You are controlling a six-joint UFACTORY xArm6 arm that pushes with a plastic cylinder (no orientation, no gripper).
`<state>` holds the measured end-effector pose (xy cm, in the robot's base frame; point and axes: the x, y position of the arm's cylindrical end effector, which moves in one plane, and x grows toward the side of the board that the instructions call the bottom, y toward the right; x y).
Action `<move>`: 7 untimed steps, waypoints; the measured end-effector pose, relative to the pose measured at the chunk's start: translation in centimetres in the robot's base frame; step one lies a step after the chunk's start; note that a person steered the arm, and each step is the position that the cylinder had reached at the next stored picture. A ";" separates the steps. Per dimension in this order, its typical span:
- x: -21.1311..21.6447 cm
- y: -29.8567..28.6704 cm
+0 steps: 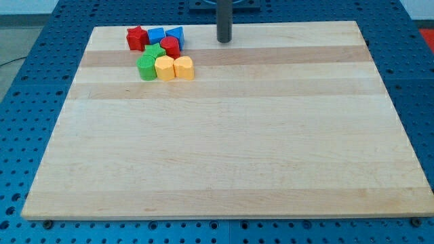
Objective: Place the red circle in between the red star and green star
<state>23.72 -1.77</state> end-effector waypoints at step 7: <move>2.9 -9.4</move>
<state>26.59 -11.13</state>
